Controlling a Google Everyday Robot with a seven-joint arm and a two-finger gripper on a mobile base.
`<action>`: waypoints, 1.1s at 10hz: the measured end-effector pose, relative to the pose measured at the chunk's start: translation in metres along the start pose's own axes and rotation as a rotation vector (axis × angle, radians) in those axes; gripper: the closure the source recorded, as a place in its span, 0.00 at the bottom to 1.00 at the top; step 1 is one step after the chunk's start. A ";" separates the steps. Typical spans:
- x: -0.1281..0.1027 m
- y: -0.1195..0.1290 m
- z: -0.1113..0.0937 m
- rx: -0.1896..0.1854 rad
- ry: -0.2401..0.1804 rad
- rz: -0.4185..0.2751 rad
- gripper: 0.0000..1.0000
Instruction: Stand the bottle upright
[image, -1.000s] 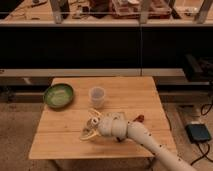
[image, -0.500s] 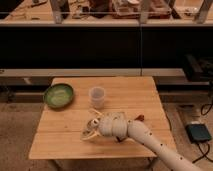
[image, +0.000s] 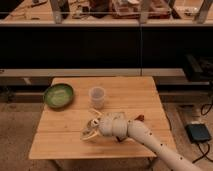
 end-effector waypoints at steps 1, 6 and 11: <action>-0.005 0.001 0.004 0.006 -0.020 0.004 0.20; -0.020 0.006 0.026 0.028 -0.101 0.019 0.20; -0.009 0.002 0.026 0.031 -0.057 0.017 0.41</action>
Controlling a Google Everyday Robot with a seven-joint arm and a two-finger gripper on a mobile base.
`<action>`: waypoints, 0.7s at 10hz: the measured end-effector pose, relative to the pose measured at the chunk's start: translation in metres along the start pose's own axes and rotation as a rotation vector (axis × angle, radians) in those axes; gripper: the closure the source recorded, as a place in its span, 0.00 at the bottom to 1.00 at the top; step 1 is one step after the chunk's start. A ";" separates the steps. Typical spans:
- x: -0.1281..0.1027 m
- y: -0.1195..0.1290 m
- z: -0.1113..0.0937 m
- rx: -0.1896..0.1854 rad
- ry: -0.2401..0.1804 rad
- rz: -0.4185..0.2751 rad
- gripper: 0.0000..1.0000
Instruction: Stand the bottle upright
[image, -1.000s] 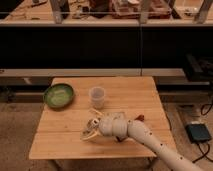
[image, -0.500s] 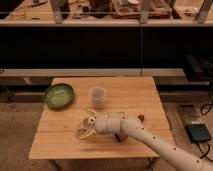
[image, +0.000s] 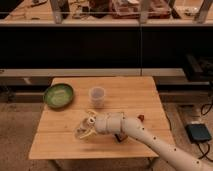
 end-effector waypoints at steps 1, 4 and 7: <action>0.001 -0.002 -0.001 0.002 0.008 0.002 0.49; -0.007 -0.005 -0.005 0.016 -0.041 0.017 0.79; -0.009 -0.006 -0.004 0.047 -0.188 0.026 1.00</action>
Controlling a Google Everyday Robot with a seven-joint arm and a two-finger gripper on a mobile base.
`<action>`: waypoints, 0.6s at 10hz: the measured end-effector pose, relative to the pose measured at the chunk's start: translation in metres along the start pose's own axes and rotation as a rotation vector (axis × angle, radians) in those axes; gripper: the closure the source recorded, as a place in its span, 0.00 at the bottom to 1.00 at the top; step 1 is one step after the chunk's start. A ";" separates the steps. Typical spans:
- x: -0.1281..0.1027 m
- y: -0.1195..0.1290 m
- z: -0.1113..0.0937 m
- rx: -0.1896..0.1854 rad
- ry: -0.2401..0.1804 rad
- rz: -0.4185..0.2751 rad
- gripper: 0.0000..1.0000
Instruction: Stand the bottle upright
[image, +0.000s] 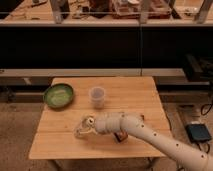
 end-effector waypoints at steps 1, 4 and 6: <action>0.007 -0.002 0.000 0.013 -0.031 -0.006 1.00; 0.040 -0.010 0.006 0.054 -0.050 -0.011 1.00; 0.045 -0.011 0.008 0.070 -0.082 -0.013 1.00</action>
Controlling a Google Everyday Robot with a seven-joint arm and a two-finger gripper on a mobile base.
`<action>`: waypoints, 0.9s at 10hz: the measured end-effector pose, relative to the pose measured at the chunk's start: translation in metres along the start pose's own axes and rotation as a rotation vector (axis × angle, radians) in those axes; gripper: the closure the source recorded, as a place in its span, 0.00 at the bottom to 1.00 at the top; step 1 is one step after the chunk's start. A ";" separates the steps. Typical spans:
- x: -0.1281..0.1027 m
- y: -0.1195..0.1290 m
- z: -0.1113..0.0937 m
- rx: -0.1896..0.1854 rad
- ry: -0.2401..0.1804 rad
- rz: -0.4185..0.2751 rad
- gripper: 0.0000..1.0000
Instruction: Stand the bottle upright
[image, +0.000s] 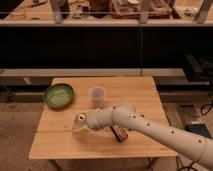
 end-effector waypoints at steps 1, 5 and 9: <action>-0.002 0.000 0.001 0.007 -0.026 0.003 1.00; -0.006 0.001 0.004 0.026 -0.118 0.014 0.98; -0.014 0.001 0.013 0.039 -0.174 0.026 0.58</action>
